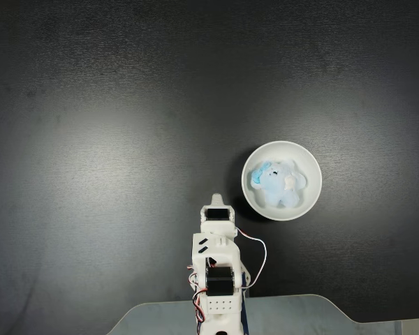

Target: Grasp a skyblue doll and put it in the white bowl.

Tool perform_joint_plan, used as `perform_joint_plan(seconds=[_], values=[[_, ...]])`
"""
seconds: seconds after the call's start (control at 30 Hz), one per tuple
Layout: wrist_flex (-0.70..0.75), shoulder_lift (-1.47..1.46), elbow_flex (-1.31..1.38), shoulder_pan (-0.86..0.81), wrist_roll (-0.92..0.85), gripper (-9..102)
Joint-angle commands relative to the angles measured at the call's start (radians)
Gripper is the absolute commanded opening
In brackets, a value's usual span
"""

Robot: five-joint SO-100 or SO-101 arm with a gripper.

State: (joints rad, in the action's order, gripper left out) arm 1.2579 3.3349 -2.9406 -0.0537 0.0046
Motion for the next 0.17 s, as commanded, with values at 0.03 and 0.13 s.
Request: perform_joint_plan(seconds=[0.03, 0.13], values=[[-0.011, 0.002, 0.009, -0.009, 0.0, -1], [-0.011, 0.002, 0.009, -0.009, 0.0, -1]])
